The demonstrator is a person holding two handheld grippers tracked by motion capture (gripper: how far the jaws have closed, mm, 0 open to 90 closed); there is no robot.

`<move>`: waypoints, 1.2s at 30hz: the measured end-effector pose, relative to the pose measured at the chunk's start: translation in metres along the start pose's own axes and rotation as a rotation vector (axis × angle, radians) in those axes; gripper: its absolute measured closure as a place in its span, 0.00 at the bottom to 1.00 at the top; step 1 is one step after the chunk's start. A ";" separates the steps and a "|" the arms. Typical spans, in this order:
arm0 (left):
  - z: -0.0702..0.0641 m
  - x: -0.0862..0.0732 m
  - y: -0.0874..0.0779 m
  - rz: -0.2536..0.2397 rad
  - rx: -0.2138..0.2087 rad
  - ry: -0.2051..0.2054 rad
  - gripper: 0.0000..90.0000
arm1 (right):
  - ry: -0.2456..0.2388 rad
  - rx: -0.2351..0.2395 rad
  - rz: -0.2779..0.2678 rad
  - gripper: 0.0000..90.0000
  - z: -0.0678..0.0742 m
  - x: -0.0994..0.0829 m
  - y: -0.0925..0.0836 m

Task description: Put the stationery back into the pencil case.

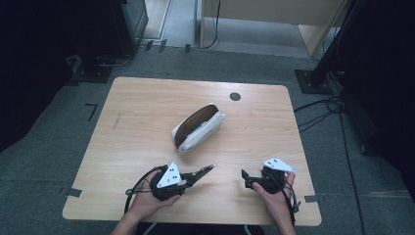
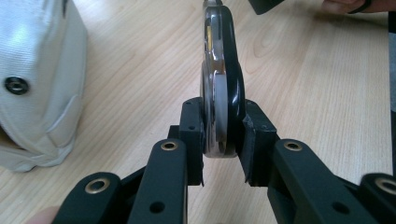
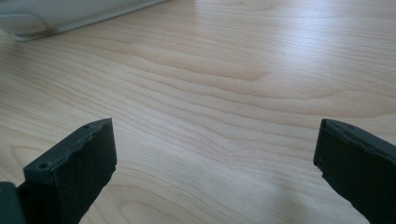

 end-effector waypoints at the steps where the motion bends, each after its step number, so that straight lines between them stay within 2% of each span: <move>1: 0.001 0.000 -0.001 -0.004 0.001 -0.009 0.83 | -0.005 -0.011 0.000 0.00 -0.003 0.000 -0.001; 3: 0.004 0.002 -0.006 -0.014 -0.002 -0.032 0.83 | 0.006 -0.032 0.005 0.00 -0.010 0.000 -0.004; 6: 0.006 0.007 -0.012 -0.011 0.017 -0.037 0.83 | 0.013 -0.062 0.012 0.00 -0.020 -0.002 -0.009; 15: 0.025 0.020 -0.034 -0.027 0.086 -0.075 0.83 | -0.008 -0.143 0.061 0.00 -0.047 -0.018 -0.017; 21: 0.042 0.026 -0.044 -0.044 0.125 -0.109 0.83 | -0.024 -0.184 0.065 0.00 -0.056 -0.024 -0.019; 25: 0.055 0.030 -0.048 -0.058 0.154 -0.129 0.83 | -0.016 -0.144 0.087 0.00 -0.057 -0.025 -0.019; 32: 0.072 0.039 -0.050 -0.071 0.189 -0.152 0.83 | -0.021 -0.144 0.088 0.00 -0.057 -0.025 -0.019; 36: 0.083 0.042 -0.047 -0.074 0.203 -0.189 0.83 | -0.021 -0.144 0.089 0.00 -0.057 -0.025 -0.019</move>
Point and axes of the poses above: each handheld gripper's, and its own axes: y roughly forward along the jaws, x roughly out of its top, z roughly to its left, the point moved 2 cm from there along y, roughly forward along the jaws, and after that the axes turned 9 degrees about y, right-handed, at the moved point
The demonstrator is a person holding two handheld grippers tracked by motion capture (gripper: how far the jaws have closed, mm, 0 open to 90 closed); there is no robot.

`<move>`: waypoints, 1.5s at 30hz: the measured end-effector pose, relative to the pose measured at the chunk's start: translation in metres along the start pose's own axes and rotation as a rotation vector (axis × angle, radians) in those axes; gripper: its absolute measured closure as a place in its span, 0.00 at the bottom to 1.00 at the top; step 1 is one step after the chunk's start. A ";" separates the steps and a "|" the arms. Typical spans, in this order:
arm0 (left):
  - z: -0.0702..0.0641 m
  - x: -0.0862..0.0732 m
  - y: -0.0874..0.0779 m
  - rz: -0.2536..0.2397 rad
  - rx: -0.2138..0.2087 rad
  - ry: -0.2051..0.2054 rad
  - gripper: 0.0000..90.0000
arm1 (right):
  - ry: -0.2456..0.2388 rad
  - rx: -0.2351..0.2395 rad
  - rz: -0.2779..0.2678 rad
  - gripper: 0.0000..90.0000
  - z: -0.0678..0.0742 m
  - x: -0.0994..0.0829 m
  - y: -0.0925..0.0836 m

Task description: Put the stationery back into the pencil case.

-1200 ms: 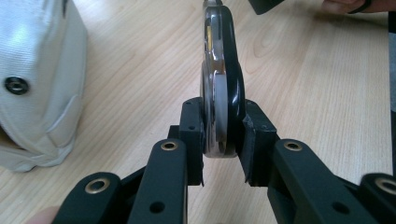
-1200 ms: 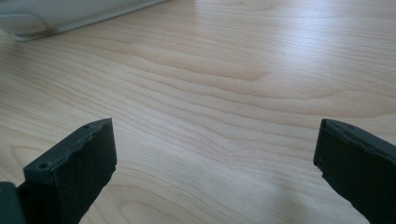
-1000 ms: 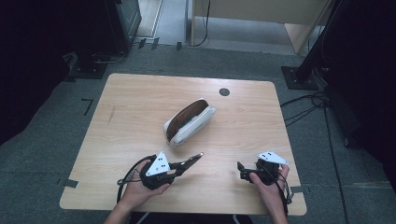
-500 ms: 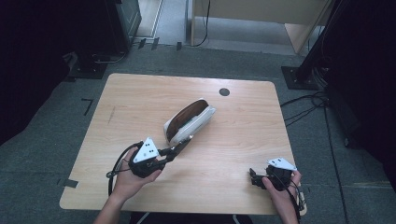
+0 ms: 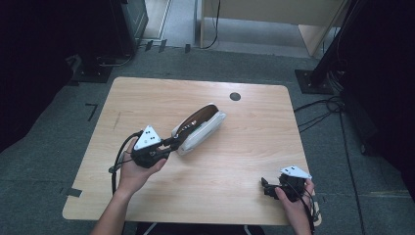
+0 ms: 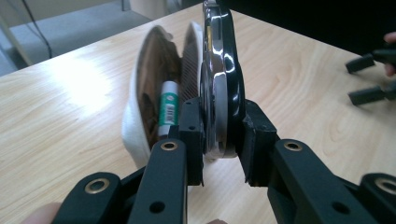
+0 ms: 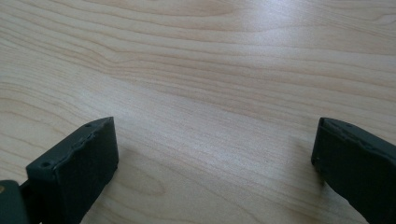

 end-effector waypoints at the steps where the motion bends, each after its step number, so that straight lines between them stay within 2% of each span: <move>1: 0.002 0.001 0.002 0.004 0.003 -0.006 0.83 | 0.000 0.000 0.000 0.00 0.000 0.000 0.000; 5: 0.008 0.005 0.013 0.037 0.019 -0.014 0.83 | 0.000 0.000 0.000 0.00 0.000 0.000 0.000; 9: 0.013 0.008 0.024 0.068 0.056 -0.026 0.83 | -0.001 0.002 0.000 0.00 0.000 0.000 0.000; 15: 0.018 0.009 0.034 0.094 0.063 -0.032 0.82 | -0.006 0.009 0.000 0.00 0.000 0.000 0.000; 22: 0.021 0.018 0.040 0.086 0.064 -0.045 0.82 | -0.006 0.009 0.000 0.00 0.001 0.000 0.000; 28: 0.024 0.020 0.049 0.111 0.064 -0.054 0.82 | -0.006 0.010 0.000 0.00 0.001 0.000 0.000; 30: 0.025 0.022 0.052 0.107 0.056 -0.064 0.82 | -0.005 0.010 0.001 0.00 0.001 0.000 0.000; 36: 0.026 0.029 0.060 0.085 0.073 -0.072 0.82 | -0.008 0.009 -0.002 0.00 0.000 0.000 0.000; 42: 0.028 0.032 0.068 0.092 0.073 -0.083 0.82 | -0.009 0.011 -0.001 0.00 0.001 0.000 0.000; 45: 0.031 0.032 0.069 0.080 0.073 -0.106 0.79 | -0.010 0.012 -0.001 0.00 0.001 0.000 0.000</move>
Point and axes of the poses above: each handheld gripper's, and its own axes: y roughly forward along the jaws, x roughly out of its top, z roughly to its left, the point moved 2 cm from there along y, roughly forward along the jaws, and after that the axes turned 9 degrees about y, right-handed, at the moved point
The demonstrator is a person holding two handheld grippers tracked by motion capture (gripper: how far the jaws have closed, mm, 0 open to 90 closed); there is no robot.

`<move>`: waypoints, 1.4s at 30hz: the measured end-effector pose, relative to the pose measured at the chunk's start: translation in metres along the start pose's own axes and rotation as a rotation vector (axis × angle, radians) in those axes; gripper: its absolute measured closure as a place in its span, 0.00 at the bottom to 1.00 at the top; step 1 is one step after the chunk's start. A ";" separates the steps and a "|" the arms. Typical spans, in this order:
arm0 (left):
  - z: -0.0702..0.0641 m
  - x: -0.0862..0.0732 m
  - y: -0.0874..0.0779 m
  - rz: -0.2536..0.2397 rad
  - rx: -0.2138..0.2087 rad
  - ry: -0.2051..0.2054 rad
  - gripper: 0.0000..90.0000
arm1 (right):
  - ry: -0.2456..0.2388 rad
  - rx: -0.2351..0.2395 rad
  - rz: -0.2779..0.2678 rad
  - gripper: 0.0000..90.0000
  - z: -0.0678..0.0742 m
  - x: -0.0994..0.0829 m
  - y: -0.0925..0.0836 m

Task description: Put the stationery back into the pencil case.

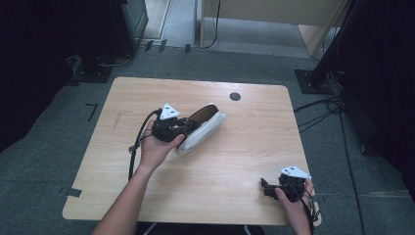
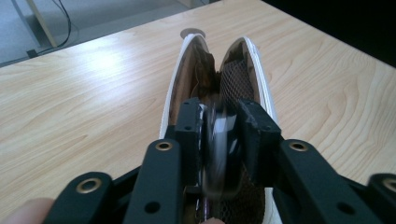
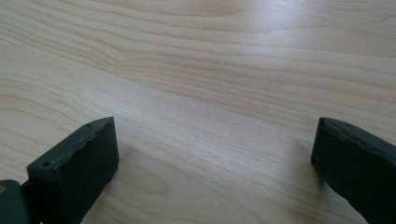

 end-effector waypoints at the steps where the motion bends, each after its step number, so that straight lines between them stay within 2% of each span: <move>1: 0.001 0.000 0.000 -0.008 -0.001 -0.009 0.77 | -0.001 0.000 0.000 0.00 0.000 0.000 0.000; 3: 0.002 0.001 -0.002 -0.026 -0.002 -0.016 0.77 | -0.001 0.001 0.000 0.00 0.000 0.000 0.000; 8: 0.004 0.000 -0.009 -0.055 0.000 -0.016 0.87 | -0.001 0.001 0.000 0.00 0.000 0.000 0.000; 12: 0.008 -0.005 -0.014 -0.074 -0.011 -0.041 0.84 | -0.001 0.001 0.000 0.00 0.000 0.000 0.000; 15: 0.010 -0.010 -0.021 -0.092 -0.005 -0.054 0.75 | 0.001 0.001 0.001 0.00 0.000 0.000 0.000; 19: 0.016 -0.016 -0.031 -0.115 0.010 -0.089 0.55 | -0.001 0.001 0.000 0.00 0.000 0.000 0.000; 21: 0.018 -0.018 -0.035 -0.100 0.027 -0.113 0.37 | -0.001 0.001 -0.001 0.00 0.000 0.000 0.000; 24: 0.020 -0.023 -0.042 -0.086 0.065 -0.120 0.15 | -0.002 0.001 0.000 0.00 0.000 0.000 0.000; 28: 0.022 -0.030 -0.052 -0.091 0.080 -0.130 0.02 | -0.002 0.001 0.000 0.00 0.000 0.000 0.000; 29: 0.022 -0.032 -0.055 -0.090 0.070 -0.115 0.00 | -0.001 0.001 -0.001 0.00 0.000 0.000 0.000; 30: 0.022 -0.035 -0.058 -0.095 0.062 -0.118 0.00 | 0.000 0.001 0.000 0.00 0.000 0.000 0.000; 34: 0.022 -0.047 -0.071 -0.114 0.055 -0.150 0.00 | -0.001 0.001 0.001 0.00 0.000 0.000 0.000; 42: 0.025 -0.071 -0.090 -0.099 0.078 -0.165 0.00 | 0.000 0.001 0.001 0.00 0.000 0.000 0.000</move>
Point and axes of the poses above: each handheld gripper's, and its own axes: y roughly forward along the jaws, x roughly out of its top, z roughly to its left, the point moved 2 cm from there along y, roughly forward along the jaws, and after that the axes turned 9 degrees about y, right-handed, at the moved point
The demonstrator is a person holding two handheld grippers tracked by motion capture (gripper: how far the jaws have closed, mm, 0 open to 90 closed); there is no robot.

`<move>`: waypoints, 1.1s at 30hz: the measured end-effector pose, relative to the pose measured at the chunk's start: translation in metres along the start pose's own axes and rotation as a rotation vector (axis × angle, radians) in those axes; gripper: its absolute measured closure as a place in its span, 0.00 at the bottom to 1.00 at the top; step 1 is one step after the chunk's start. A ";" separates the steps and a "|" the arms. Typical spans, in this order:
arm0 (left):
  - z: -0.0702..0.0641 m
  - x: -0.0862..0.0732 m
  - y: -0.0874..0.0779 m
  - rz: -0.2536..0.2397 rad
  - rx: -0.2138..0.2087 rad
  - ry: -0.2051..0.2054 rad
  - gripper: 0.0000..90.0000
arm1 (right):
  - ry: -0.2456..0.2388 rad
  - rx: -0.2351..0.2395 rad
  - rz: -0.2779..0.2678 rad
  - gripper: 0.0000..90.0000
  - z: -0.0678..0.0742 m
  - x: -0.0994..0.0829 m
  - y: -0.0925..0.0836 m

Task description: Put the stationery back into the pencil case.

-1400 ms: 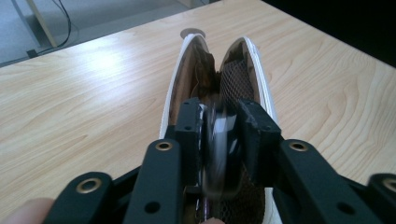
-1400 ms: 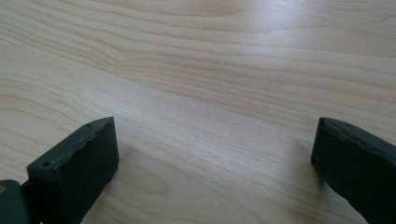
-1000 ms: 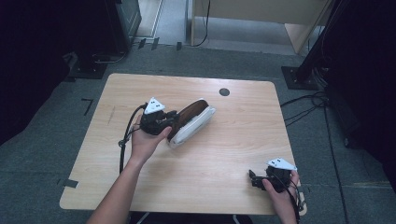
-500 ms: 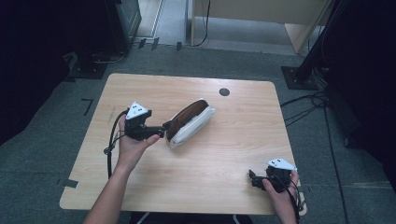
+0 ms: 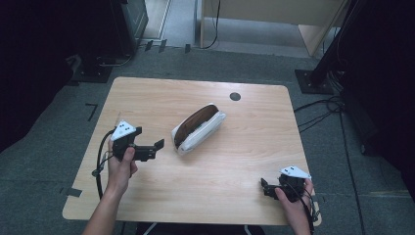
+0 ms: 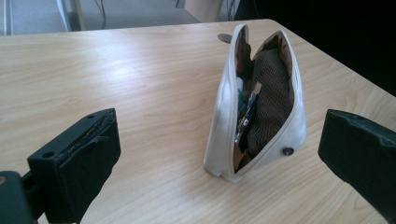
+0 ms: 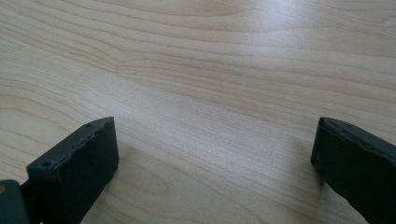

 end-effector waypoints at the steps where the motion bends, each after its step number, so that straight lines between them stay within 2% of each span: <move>1: 0.001 -0.003 -0.002 0.003 0.005 -0.001 0.00 | 0.000 0.000 0.000 0.00 0.000 0.000 0.000; 20: 0.027 -0.061 -0.032 0.051 0.080 -0.028 0.00 | 0.000 0.000 0.000 0.00 0.000 0.000 0.000; 23: 0.032 -0.072 -0.035 0.073 0.100 -0.019 0.00 | 0.000 0.000 0.000 0.00 0.000 0.000 0.000; 27: 0.038 -0.087 -0.039 0.092 0.131 -0.029 0.00 | 0.000 0.000 0.000 0.00 0.000 0.000 0.000; 33: 0.046 -0.111 -0.047 0.153 0.191 -0.013 0.00 | 0.000 0.000 0.000 0.00 0.000 0.000 0.000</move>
Point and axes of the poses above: each handheld gripper's, and its own axes: y roughly forward along the jaws, x roughly out of its top, z roughly to its left, the point moved 2 cm from there along y, roughly forward along the jaws, and after that the axes turned 9 degrees about y, right-handed, at the moved point
